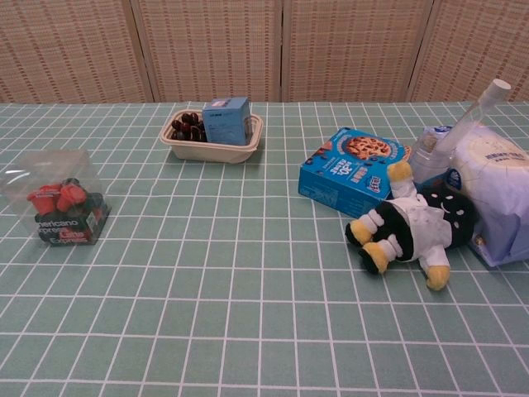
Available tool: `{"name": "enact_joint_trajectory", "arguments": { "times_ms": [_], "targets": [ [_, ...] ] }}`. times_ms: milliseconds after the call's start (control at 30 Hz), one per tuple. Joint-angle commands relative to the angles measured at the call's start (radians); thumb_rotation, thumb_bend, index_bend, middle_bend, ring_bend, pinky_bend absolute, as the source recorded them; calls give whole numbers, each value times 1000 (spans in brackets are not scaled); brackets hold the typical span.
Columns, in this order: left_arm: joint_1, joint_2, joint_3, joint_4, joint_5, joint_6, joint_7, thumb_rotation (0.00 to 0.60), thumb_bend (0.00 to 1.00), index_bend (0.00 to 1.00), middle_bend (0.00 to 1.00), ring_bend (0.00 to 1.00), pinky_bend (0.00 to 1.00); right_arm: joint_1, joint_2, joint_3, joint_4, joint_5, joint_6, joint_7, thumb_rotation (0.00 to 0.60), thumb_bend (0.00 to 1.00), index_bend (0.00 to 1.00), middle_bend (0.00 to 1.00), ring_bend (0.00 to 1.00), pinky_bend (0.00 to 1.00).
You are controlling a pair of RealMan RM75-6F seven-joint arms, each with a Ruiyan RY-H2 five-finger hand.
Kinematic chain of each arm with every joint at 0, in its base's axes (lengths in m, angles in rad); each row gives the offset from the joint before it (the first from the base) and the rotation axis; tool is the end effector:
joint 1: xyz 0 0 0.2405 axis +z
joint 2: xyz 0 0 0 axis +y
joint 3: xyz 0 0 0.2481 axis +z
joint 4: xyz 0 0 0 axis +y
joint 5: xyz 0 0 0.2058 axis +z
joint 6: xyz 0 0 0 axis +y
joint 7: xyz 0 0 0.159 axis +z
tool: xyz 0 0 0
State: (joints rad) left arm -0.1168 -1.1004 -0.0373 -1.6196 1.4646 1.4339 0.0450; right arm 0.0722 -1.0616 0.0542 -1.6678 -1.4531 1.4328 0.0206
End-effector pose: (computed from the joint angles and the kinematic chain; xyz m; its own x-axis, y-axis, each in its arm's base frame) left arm -0.3053 0.2020 0.1576 0.4437 0.0520 0.8946 0.8960 -0.0049 -0.4441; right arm -0.3075 -0.1912 0.1679 0.3709 -0.0541 0.9271 -0.9265 0.0470 0.3734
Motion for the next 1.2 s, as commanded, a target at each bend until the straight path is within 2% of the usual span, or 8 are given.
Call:
{"name": "enact_joint_trajectory", "arguments": {
  "times_ms": [33,233,333,633,733,900,1033,1200],
  "targets": [
    [0,2,1,0,0,-2,-1,600,223,454,507,438,555,5,-5,2,1,2,-4,-1,600,256,454,356,419,495],
    [3,6,1,-6,1,2,-7,600,223,454,507,439,555,12,-22,12,31,-5,-3,53,600,256,454,392,420,496],
    [2,6,3,-5,2,-1,-5,600,224,454,507,439,555,15,-34,25,50,-3,6,85,600,256,454,430,452,525],
    [4,10,0,-6,-10,-4,-15,600,223,454,507,439,555,61,-94,74,128,30,-43,244,600,256,454,579,616,742],
    [4,12,-2,-6,-13,-6,-21,600,224,454,507,439,555,82,-137,103,155,46,-45,279,600,254,454,684,709,856],
    [5,16,-2,-7,-12,-6,-29,600,223,454,507,439,555,127,-208,154,192,94,-77,326,600,249,454,904,869,968],
    [6,19,-2,-9,-11,-3,-34,600,223,454,507,439,555,159,-249,180,206,121,-105,330,600,249,454,1000,997,1000],
    [7,23,-1,-11,-8,-3,-38,600,223,454,507,438,555,194,-314,209,216,150,-111,302,600,240,454,1000,1000,1000]
  ]
}}
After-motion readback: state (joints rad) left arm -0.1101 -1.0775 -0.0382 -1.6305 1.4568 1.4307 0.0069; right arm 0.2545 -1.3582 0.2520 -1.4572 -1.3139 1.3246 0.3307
